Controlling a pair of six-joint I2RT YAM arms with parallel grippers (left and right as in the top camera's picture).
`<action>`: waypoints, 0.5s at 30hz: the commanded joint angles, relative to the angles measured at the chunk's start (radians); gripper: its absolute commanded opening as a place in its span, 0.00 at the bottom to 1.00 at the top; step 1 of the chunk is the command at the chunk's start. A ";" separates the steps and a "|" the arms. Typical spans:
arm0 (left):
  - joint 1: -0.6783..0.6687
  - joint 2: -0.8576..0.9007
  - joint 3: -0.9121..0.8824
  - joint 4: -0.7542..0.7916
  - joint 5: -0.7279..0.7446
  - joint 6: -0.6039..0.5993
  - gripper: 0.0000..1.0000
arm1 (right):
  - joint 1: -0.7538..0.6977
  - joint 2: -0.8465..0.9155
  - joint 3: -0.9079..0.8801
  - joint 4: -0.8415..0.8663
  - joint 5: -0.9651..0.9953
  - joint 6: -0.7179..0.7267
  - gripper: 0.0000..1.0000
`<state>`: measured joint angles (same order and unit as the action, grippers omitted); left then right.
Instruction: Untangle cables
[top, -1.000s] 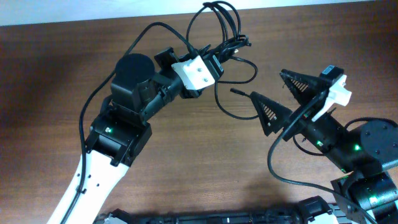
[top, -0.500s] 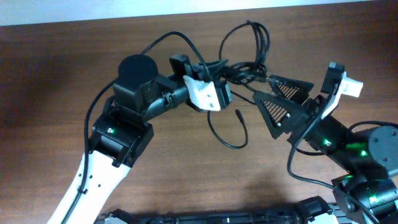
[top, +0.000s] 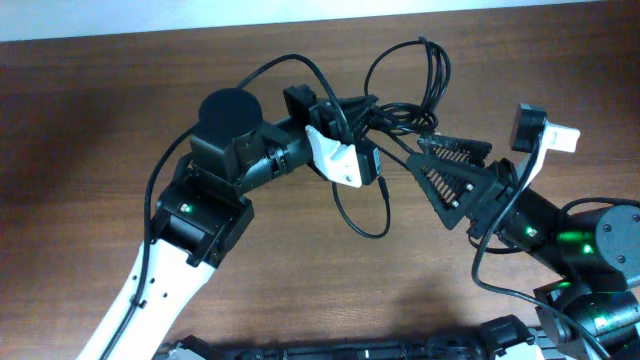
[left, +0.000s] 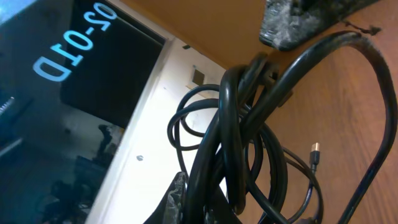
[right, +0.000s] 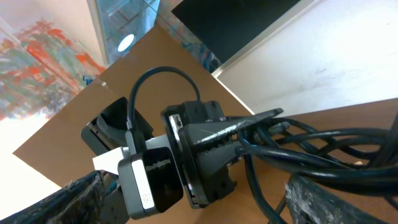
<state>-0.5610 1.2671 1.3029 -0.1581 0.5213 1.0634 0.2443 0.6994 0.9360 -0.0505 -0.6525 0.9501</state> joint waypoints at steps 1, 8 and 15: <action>-0.006 -0.003 0.007 0.034 0.018 0.016 0.00 | -0.002 0.002 0.012 0.006 -0.013 0.013 0.91; -0.071 -0.003 0.007 -0.008 0.013 0.057 0.00 | -0.002 0.040 0.012 0.010 -0.010 0.013 0.91; -0.072 -0.003 0.007 -0.019 0.014 0.068 0.00 | -0.003 0.045 0.012 0.031 0.002 0.013 0.62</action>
<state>-0.6209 1.2682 1.3029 -0.1795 0.5056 1.1038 0.2447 0.7456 0.9360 -0.0349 -0.6601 0.9733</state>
